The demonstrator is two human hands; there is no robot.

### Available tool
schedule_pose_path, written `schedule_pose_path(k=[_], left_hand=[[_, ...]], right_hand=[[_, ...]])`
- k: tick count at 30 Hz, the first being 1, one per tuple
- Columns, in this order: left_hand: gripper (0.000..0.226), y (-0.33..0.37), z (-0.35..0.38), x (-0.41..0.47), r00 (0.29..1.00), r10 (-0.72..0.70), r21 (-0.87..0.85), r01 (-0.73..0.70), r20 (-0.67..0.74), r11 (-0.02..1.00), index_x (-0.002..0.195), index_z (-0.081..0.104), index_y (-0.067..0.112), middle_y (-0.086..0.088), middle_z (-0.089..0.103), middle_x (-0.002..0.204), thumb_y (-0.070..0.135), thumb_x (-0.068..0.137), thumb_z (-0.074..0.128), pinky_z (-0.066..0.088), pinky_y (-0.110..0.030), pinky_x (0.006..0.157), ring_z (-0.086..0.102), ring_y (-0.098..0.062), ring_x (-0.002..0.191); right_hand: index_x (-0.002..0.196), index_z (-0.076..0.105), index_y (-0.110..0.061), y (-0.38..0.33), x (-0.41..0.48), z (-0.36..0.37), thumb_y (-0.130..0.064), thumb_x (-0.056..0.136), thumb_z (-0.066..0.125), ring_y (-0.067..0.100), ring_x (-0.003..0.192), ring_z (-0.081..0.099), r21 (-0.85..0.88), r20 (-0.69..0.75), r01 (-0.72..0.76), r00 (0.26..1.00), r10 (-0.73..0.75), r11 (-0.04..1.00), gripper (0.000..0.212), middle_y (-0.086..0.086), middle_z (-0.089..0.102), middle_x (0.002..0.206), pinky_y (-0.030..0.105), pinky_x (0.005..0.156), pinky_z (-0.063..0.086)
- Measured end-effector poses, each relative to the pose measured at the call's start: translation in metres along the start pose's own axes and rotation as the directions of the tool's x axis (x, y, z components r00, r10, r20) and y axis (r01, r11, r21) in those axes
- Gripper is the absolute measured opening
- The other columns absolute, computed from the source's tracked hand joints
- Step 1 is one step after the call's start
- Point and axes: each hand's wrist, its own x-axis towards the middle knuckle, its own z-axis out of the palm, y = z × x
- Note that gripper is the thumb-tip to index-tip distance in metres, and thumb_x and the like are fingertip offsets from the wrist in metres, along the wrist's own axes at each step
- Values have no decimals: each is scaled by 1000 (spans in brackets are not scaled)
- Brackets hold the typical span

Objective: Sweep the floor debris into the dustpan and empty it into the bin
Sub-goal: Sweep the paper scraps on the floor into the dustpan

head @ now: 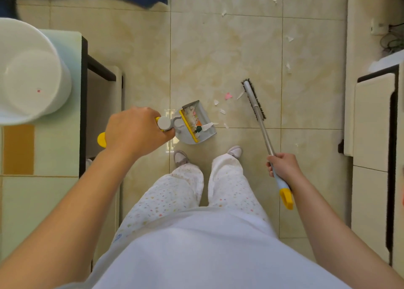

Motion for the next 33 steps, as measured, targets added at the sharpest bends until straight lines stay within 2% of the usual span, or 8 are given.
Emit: schedule_pose_path(k=[3, 6, 10, 15, 22, 27, 30, 33], left_hand=[[51, -6, 4, 5, 1000, -6, 26, 6, -2, 1000, 58, 59, 15, 0, 52, 50, 61, 80, 56, 44, -25, 49, 55, -24, 50], [51, -7, 9, 10, 1000, -6, 24, 7, -7, 1000, 60, 62, 16, 0, 53, 51, 61, 81, 55, 46, -26, 50, 56, -24, 49], [50, -2, 14, 16, 999, -41, 28, 42, -31, 999, 58, 60, 17, 1, 49, 48, 62, 79, 56, 44, -25, 48, 52, -23, 46], [50, 14, 15, 25, 996, -85, 45, 85, -10, 995, 57, 59, 17, 3, 48, 45, 62, 79, 57, 40, -23, 45, 49, -20, 43], [49, 32, 6, 43, 995, -94, 58, 95, -14, 994, 57, 58, 16, 3, 46, 46, 60, 80, 56, 42, -23, 45, 46, -19, 42], [49, 31, 3, 52, 996, -84, 40, 85, -23, 996, 57, 59, 16, 1, 49, 48, 59, 80, 58, 37, -22, 44, 50, -22, 44], [49, 25, 5, 49, 996, -89, 46, 90, -10, 995, 56, 59, 17, 1, 51, 48, 59, 80, 58, 44, -26, 45, 52, -22, 45], [49, 19, 10, 43, 994, -107, 33, 107, -3, 994, 57, 58, 18, 1, 51, 49, 61, 80, 56, 46, -27, 47, 52, -21, 46]], right_hand=[[92, 57, 3, -21, 21, 1, -5, 92, 51, 21, 52, 44, -45, -13, 27, 1000, -27, 999, 10, 13, 52, 66, 30, 50, 42], [91, 54, 3, -45, 46, 2, -5, 92, 51, 20, 53, 44, -53, 5, 17, 1000, -17, 998, 9, 14, 51, 67, 30, 50, 42], [79, 51, -1, -63, 74, 6, -4, 92, 51, 20, 52, 43, -95, 38, 14, 999, -10, 995, 14, 15, 50, 69, 29, 48, 41], [93, 52, 3, -76, 99, 4, -7, 93, 52, 21, 53, 45, -200, 99, 1, 995, 19, 980, 9, 14, 50, 66, 30, 49, 41], [85, 53, -1, -70, 65, 22, -6, 91, 47, 21, 50, 45, -285, 240, -12, 967, 84, 958, 10, 14, 53, 66, 26, 44, 43], [82, 52, 1, -69, 33, 29, -1, 92, 44, 18, 49, 40, -149, 393, -170, 894, 216, 974, 13, 13, 48, 67, 17, 36, 36], [86, 50, 2, -74, 22, 27, -4, 95, 43, 13, 45, 39, -21, 490, -336, 818, 302, 942, 13, 12, 47, 68, 17, 35, 35], [84, 51, 0, -77, 16, 21, -5, 95, 43, 11, 42, 39, 30, 513, -373, 802, 306, 927, 15, 12, 47, 68, 17, 34, 34]])
